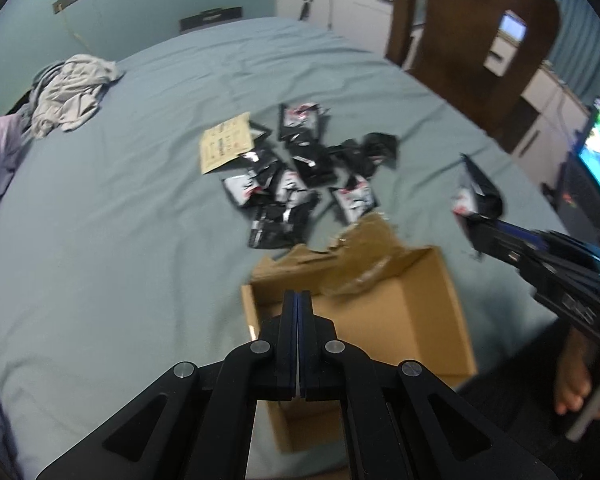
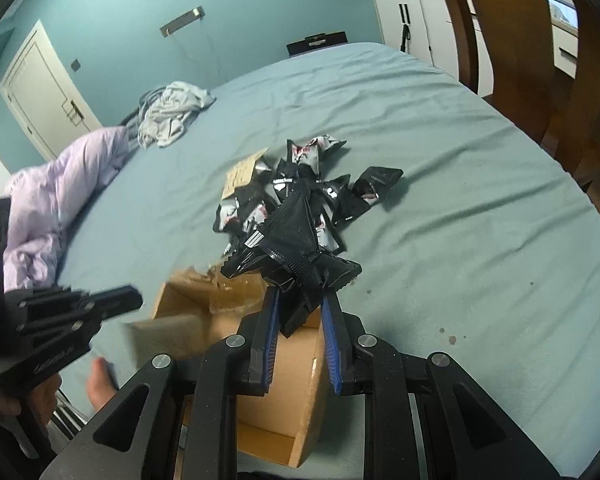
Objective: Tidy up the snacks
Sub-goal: 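Carry the black packet into the box with the right gripper and release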
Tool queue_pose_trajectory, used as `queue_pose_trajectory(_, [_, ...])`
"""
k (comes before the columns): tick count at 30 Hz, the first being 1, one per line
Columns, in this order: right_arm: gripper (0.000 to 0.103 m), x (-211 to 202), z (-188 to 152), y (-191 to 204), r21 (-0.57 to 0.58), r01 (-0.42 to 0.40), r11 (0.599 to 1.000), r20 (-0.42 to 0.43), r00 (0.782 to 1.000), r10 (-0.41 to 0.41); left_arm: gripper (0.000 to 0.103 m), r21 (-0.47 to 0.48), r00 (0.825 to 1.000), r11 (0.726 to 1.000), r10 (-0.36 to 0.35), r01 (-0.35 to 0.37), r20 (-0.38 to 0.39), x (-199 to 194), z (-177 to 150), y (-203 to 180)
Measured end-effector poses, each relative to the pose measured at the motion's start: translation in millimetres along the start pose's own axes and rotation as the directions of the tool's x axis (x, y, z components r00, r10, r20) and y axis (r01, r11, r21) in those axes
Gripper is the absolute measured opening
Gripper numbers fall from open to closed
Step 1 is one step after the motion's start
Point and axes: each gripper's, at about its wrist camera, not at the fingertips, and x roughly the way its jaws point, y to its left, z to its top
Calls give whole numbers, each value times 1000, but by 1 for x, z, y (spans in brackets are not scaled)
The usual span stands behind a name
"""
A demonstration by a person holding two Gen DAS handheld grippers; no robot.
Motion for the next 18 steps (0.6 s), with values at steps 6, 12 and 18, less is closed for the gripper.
queue_pose_trajectory(6, [19, 13, 5, 9, -21, 20, 1000, -33, 999, -21, 0, -28, 1000, 999, 16, -16, -17, 8, 3, 8])
queue_pose_trajectory(12, [19, 18, 4, 18, -59, 14, 998, -62, 998, -18, 46, -77, 992, 989, 130, -129, 7, 0, 4, 21])
queue_pose_trajectory(18, [19, 22, 3, 37, -106, 2, 994, -100, 995, -13, 78, -95, 974, 972, 220, -215, 44, -8, 7, 34])
